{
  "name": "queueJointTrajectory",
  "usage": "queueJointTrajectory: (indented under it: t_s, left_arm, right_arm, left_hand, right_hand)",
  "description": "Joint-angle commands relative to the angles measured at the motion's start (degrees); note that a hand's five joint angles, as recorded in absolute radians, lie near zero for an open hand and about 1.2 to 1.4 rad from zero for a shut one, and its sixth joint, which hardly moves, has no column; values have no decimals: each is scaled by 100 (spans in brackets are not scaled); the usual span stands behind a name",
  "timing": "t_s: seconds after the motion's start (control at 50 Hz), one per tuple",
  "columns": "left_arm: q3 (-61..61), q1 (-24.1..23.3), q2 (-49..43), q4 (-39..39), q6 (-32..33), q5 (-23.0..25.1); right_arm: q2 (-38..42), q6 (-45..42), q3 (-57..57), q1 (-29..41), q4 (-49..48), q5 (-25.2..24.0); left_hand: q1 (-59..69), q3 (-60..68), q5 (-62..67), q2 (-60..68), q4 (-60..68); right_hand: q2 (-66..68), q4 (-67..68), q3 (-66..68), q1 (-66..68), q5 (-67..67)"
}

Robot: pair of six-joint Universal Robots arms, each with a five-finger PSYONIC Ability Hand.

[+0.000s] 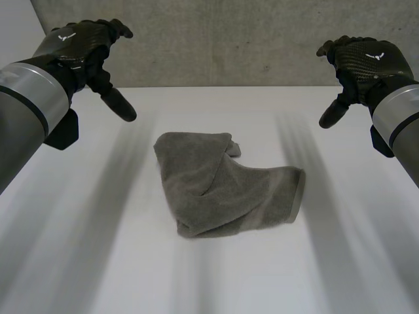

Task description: Fold the towel.

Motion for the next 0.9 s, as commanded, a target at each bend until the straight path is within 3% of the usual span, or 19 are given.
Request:
queueJointTrajectory:
  t_s: [0.02,0.2,0.28,0.38,0.5,0.58,0.76,0.8,0.82,0.84,0.86,0.88,0.9]
  left_arm:
    - [0,2,-29,8,3,6]
    - [-62,2,-38,70,3,-3]
    - [-44,-24,-344,621,3,233]
    - [70,55,-1143,1298,11,856]
    - [815,55,-2434,1705,55,1350]
    - [1257,37,-3035,1476,301,1359]
    - [1767,2,-4080,1028,1451,1315]
    - [1749,-7,-4133,976,1522,1289]
    - [1705,-24,-4151,888,1549,1254]
    - [1705,-24,-4151,887,1549,1254]
    - [1627,-24,-4125,757,1549,1219]
    - [1521,-24,-4055,616,1532,1158]
    - [1520,-24,-4054,615,1532,1157]
  right_arm:
    - [11,17,-2,-15,3,-16]
    - [11,0,68,2,-41,-104]
    - [55,-9,148,73,-199,-245]
    - [1062,-44,87,90,-603,-955]
    - [2076,-36,-380,213,-569,-1203]
    - [2944,-71,-809,634,-437,-1194]
    - [3474,-80,-942,828,-287,-1168]
    - [3570,-114,-951,837,-226,-1098]
    - [3570,-115,-951,837,-226,-1097]
    - [3570,-141,-951,837,-217,-1019]
    - [3527,-141,-942,802,-217,-949]
    - [3526,-141,-942,802,-217,-948]
    - [3457,-141,-942,767,-226,-905]
  left_hand:
    - [-391,-312,-1178,-394,-410]
    - [-441,-362,-1228,-445,-460]
    - [-458,-379,-1245,-461,-477]
    - [-374,-295,-1161,-378,-393]
    - [-223,-144,-1010,-226,-242]
    - [-189,-110,-976,-192,-208]
    - [296,375,-491,293,277]
    - [765,844,-22,762,746]
    - [1586,1665,799,1583,1567]
    - [1594,1673,807,1591,1575]
    - [2743,2822,1956,2740,2724]
    - [4337,4416,3550,4333,4318]
    - [4353,4432,3566,4349,4334]
  right_hand:
    - [-438,-447,-396,-318,-337]
    - [-438,-447,-396,-318,-337]
    - [-438,-447,-396,-318,-337]
    - [-438,-447,-396,-318,-337]
    - [-438,-447,-396,-318,-337]
    - [-438,-447,-396,-318,-337]
    - [-9,-18,33,111,92]
    - [2196,2187,2239,2316,2297]
    - [2211,2202,2254,2331,2312]
    - [4026,4017,4069,4146,4128]
    - [5926,5918,5969,6046,6028]
    - [5945,5937,5988,6065,6047]
    - [6555,6547,6598,6675,6657]
